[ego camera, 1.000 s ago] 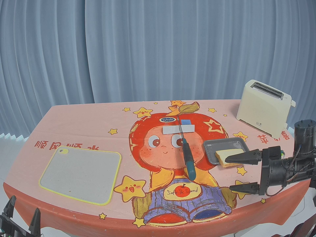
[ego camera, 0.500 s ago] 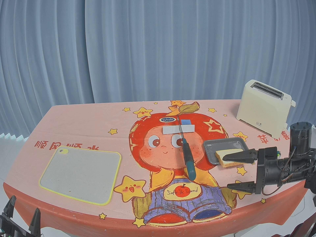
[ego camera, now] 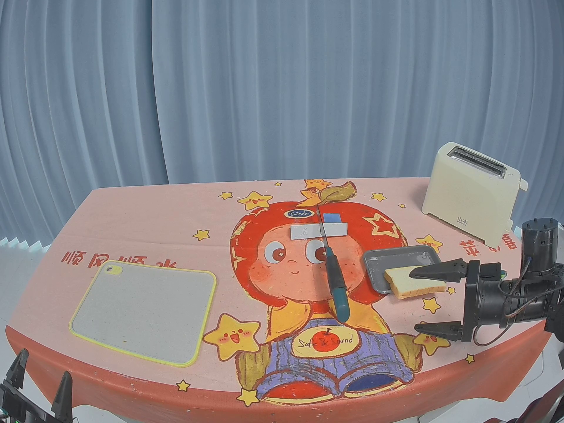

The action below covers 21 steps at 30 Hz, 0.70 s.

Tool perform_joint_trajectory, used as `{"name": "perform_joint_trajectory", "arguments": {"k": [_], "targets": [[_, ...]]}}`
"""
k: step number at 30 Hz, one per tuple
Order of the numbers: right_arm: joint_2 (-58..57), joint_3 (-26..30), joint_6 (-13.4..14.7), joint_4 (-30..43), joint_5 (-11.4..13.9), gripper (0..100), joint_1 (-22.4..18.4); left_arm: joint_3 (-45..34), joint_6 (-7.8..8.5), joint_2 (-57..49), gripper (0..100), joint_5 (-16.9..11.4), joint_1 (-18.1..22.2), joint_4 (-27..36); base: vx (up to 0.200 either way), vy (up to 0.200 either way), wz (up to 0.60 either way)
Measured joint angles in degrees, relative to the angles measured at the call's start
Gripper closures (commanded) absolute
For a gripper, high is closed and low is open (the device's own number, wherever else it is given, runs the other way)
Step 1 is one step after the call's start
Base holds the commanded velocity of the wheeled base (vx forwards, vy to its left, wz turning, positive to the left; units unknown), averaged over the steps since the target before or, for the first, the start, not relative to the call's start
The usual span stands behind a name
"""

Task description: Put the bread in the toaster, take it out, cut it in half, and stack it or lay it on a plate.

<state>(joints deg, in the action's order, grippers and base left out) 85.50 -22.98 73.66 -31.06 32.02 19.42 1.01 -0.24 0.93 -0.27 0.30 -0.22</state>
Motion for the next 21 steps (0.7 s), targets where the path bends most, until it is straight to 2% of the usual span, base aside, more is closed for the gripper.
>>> {"name": "perform_joint_trajectory", "arguments": {"k": [6, 10, 21], "targets": [[0.00, -0.13, 0.00, -0.13, -0.39, 0, -1.04, 0.00, 0.00, 0.00, 0, 0.00, 0.00, -0.02, 0.000, 0.000, 0.00], [-1.02, -0.23, 0.41, -0.06, -1.93, 0, -1.23, 0.00, 0.00, 0.00, 0, 0.00, 0.02, -0.02, 0.000, 0.000, 0.00], [-2.54, 0.33, 2.44, 0.00, -2.44, 0, -1.67, 0.00, 0.00, 0.00, 0, 0.02, 0.02, -0.02, 0.000, 0.000, 0.00]]}}
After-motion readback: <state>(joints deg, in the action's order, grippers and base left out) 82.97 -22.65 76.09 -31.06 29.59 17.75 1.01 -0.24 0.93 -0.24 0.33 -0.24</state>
